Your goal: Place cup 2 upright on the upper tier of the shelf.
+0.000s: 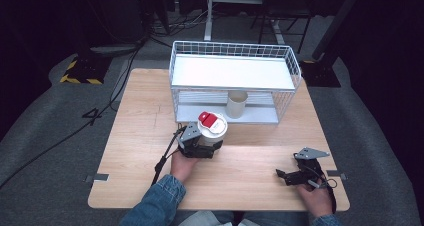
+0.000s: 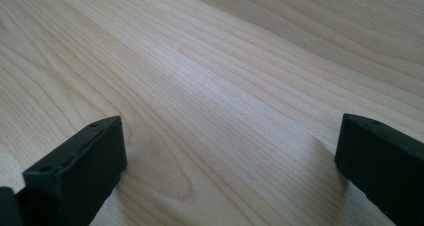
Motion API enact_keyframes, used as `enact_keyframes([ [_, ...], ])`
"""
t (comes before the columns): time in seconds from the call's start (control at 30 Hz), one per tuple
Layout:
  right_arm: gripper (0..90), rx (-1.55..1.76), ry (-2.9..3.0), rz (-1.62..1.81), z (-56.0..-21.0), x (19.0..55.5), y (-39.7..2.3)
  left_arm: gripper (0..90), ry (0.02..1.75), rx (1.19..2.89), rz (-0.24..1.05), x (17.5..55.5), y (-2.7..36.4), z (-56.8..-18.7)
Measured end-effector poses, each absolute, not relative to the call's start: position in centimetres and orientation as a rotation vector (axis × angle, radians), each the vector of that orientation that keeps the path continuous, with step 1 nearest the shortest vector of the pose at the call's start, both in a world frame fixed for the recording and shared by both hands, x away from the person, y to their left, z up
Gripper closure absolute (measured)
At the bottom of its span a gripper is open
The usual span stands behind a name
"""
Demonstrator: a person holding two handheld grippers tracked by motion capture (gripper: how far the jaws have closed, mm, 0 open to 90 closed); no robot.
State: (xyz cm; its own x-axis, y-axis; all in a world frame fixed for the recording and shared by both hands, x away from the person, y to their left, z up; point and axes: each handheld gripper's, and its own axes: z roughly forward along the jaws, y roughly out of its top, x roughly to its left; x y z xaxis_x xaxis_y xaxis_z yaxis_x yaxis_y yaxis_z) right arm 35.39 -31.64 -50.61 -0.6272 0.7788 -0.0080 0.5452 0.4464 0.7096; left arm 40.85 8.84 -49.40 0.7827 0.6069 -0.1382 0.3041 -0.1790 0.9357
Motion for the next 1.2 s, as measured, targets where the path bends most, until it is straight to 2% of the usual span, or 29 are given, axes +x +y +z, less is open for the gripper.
enact_keyframes([
  [0.73,0.1,1.129,2.369,0.981,-50.6,35.4,-31.6,13.1,0.719,1.781,0.294,40.1,9.3,-48.6],
  [1.2,0.0,1.137,2.363,0.979,-50.6,35.4,-31.5,13.3,0.678,1.762,0.291,38.0,10.6,-45.1],
])
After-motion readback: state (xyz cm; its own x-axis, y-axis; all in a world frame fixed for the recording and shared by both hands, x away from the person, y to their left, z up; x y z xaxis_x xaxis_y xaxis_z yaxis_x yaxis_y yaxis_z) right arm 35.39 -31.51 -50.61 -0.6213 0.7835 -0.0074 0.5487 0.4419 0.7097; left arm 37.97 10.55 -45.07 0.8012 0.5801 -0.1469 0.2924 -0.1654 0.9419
